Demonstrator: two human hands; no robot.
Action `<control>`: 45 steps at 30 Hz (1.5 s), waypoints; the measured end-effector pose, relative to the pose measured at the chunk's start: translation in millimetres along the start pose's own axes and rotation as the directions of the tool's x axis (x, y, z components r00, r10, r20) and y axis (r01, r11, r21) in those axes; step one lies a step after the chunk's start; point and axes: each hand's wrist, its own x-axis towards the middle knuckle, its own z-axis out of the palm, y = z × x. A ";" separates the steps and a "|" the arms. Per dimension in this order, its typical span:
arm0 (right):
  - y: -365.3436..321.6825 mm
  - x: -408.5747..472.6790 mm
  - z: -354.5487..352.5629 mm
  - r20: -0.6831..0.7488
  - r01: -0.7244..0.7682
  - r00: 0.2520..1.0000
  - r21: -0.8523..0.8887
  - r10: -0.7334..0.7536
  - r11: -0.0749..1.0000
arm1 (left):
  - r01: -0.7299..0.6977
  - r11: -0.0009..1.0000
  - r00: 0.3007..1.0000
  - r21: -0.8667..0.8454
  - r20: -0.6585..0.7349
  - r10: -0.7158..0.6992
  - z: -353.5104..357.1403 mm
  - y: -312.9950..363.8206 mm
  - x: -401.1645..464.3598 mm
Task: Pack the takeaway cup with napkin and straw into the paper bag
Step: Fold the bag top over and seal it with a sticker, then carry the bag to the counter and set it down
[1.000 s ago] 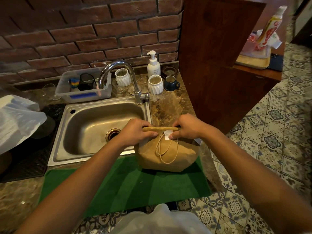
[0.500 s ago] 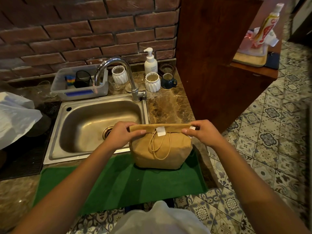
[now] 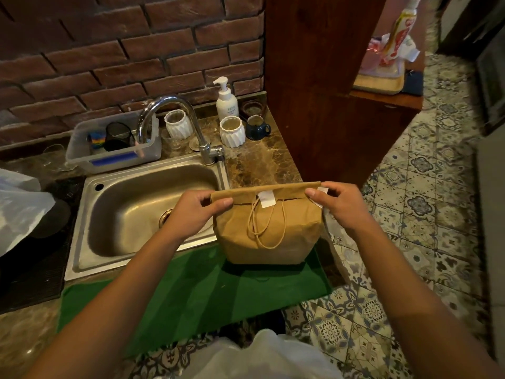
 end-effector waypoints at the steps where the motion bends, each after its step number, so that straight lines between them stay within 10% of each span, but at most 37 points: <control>1: -1.7 -10.7 -4.7 -0.044 -0.004 0.999 0.006 0.004 1.000 | -0.022 1.000 0.999 0.003 0.027 0.021 2.5 7.7 0.6; 9: -11.6 -128.1 -27.2 -0.489 0.006 0.872 0.021 0.005 1.000 | -0.231 0.971 0.936 -0.063 0.258 0.240 37.5 62.6 -9.0; 19: -10.4 -309.6 -33.5 -0.865 0.045 0.498 0.087 0.053 0.995 | -0.423 0.861 0.687 -0.281 0.521 0.507 123.6 120.2 -88.1; 33: 35.2 -592.0 -114.8 -0.992 -0.122 -0.092 0.097 0.086 0.988 | -0.600 0.681 0.230 -0.420 0.724 0.650 371.9 199.4 -254.4; 45: 64.2 -819.8 -203.1 -0.935 -0.230 -0.352 0.131 0.043 0.964 | -0.453 0.637 -0.046 -0.623 0.730 0.682 597.4 271.2 -450.0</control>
